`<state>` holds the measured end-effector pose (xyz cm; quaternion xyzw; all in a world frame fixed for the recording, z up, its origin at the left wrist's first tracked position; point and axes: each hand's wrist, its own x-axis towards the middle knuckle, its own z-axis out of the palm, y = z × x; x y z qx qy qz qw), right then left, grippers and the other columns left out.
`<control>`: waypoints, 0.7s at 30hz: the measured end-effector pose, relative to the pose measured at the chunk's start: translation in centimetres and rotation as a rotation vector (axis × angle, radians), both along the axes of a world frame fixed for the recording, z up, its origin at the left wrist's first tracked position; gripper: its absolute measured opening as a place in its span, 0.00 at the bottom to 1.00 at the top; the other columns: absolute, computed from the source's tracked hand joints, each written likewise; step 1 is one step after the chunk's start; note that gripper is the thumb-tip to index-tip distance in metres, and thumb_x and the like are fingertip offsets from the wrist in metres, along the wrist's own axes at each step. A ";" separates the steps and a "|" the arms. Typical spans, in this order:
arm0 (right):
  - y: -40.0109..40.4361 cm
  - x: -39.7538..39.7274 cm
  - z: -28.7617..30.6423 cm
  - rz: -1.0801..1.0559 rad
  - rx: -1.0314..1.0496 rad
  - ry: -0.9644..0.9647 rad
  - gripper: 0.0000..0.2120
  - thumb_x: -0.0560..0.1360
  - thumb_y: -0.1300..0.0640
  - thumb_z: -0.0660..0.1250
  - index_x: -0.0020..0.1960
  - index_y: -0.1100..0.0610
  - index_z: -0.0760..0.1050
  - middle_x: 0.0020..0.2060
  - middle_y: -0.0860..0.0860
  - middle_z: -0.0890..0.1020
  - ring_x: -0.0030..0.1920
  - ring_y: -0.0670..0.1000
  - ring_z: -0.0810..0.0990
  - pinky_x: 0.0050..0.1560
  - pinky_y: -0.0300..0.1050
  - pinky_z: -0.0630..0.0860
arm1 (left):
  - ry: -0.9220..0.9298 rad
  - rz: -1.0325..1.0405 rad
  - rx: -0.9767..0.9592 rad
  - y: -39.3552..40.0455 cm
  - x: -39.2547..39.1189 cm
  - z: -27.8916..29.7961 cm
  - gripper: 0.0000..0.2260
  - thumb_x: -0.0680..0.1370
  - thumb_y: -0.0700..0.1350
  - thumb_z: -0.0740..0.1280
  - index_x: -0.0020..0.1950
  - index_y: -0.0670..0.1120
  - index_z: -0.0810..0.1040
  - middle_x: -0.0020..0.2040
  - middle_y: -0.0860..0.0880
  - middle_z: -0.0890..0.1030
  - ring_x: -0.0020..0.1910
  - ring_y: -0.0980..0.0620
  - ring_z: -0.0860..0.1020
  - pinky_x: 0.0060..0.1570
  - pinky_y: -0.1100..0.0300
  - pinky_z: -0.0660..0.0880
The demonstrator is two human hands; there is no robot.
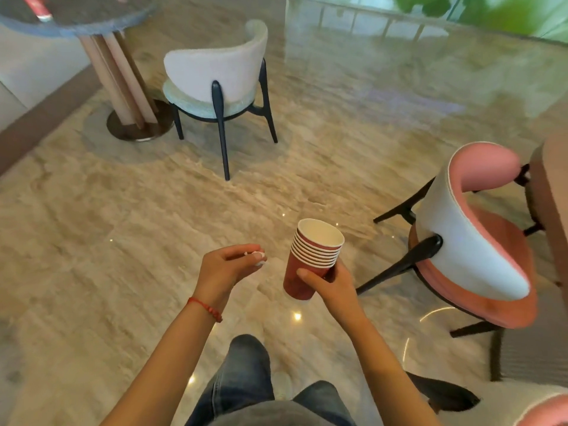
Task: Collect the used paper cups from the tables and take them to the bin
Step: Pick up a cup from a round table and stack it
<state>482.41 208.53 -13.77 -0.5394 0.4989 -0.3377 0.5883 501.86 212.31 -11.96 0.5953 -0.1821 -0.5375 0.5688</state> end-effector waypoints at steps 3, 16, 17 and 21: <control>-4.4 2.0 -0.9 0.003 0.021 0.016 0.23 0.67 0.58 0.75 0.56 0.43 0.70 0.51 0.41 0.80 0.50 0.35 0.79 0.43 0.29 0.76 | -0.004 0.008 0.028 -4.6 2.1 -0.9 0.06 0.68 0.33 0.73 0.42 0.41 0.83 0.41 0.43 0.85 0.43 0.47 0.84 0.39 0.63 0.79; -24.7 15.7 -0.3 0.073 0.047 0.012 0.25 0.66 0.54 0.75 0.59 0.45 0.70 0.52 0.41 0.80 0.51 0.37 0.79 0.43 0.31 0.77 | -0.040 0.074 0.035 -23.9 15.8 -0.2 0.06 0.69 0.33 0.72 0.43 0.41 0.83 0.38 0.45 0.85 0.39 0.50 0.84 0.37 0.66 0.78; -25.8 16.6 -0.2 0.083 0.047 0.015 0.24 0.66 0.55 0.75 0.58 0.44 0.70 0.52 0.40 0.80 0.50 0.36 0.79 0.43 0.30 0.76 | -0.038 0.090 0.042 -24.7 16.6 -0.2 0.06 0.69 0.33 0.72 0.43 0.41 0.83 0.38 0.45 0.85 0.39 0.50 0.84 0.37 0.66 0.78; -30.3 20.2 -0.3 0.159 0.032 0.033 0.22 0.65 0.56 0.75 0.54 0.42 0.70 0.51 0.39 0.79 0.48 0.34 0.79 0.41 0.28 0.75 | -0.014 0.175 0.053 -27.0 19.8 -0.5 0.06 0.69 0.33 0.72 0.42 0.43 0.84 0.39 0.45 0.85 0.40 0.50 0.84 0.37 0.66 0.78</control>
